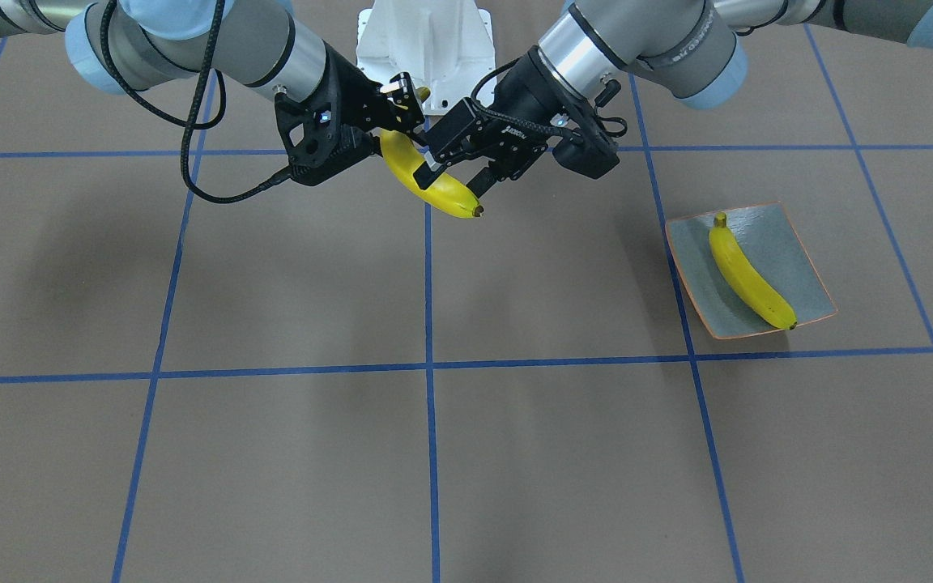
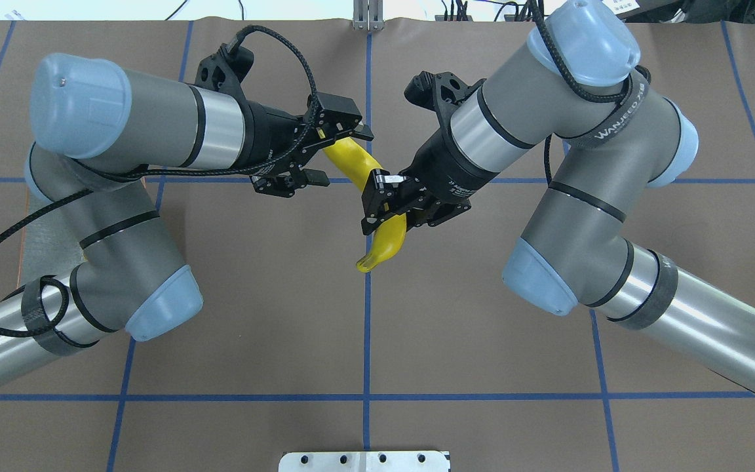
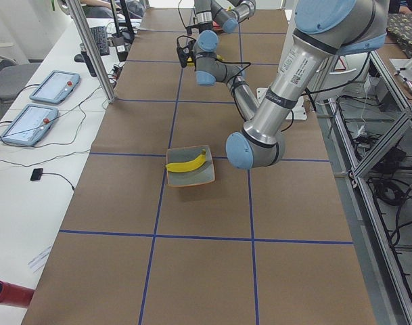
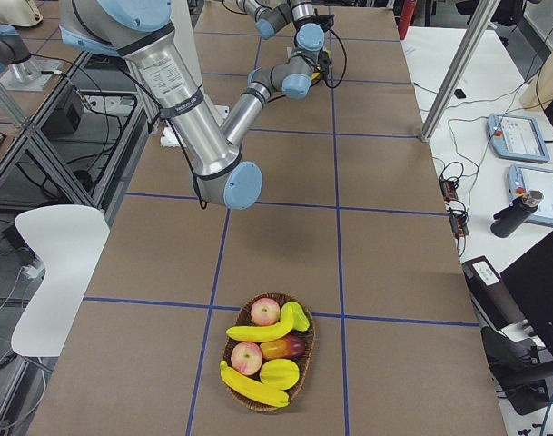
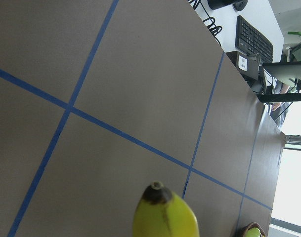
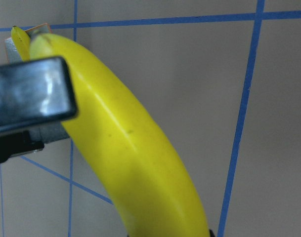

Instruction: Transfer all bananas from basket to plate

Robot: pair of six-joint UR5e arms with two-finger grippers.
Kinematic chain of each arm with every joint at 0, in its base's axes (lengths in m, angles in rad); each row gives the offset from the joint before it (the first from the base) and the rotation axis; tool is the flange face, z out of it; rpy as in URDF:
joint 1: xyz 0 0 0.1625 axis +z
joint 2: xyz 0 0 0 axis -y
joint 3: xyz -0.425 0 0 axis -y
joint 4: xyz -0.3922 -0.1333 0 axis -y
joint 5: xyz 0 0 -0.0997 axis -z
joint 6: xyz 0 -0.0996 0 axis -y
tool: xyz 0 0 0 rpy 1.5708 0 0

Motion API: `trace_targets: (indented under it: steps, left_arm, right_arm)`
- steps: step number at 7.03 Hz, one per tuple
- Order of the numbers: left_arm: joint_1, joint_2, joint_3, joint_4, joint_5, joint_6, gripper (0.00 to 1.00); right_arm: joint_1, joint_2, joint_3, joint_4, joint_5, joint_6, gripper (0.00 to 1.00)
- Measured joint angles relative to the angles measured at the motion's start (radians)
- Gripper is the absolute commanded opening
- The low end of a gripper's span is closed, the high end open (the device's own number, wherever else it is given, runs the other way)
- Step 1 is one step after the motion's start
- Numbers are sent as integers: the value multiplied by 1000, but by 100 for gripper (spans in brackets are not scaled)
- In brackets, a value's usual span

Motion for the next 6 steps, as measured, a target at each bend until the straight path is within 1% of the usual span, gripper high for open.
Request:
trace_targets:
  steps: [1, 3, 5, 6]
  left_arm:
    - [7, -4, 7, 1, 0, 0, 97]
    - [17, -8, 16, 3, 0, 0, 89]
    - [25, -13, 18, 6, -1, -2, 75]
    - [26, -15, 18, 7, -1, -11, 64]
  right_arm:
    - [0, 0, 0, 0, 0, 0, 0]
    - [0, 0, 0, 0, 1, 0, 0]
    - [-1, 0, 0, 1, 0, 0, 0]
    - [-1, 0, 0, 1, 0, 0, 0]
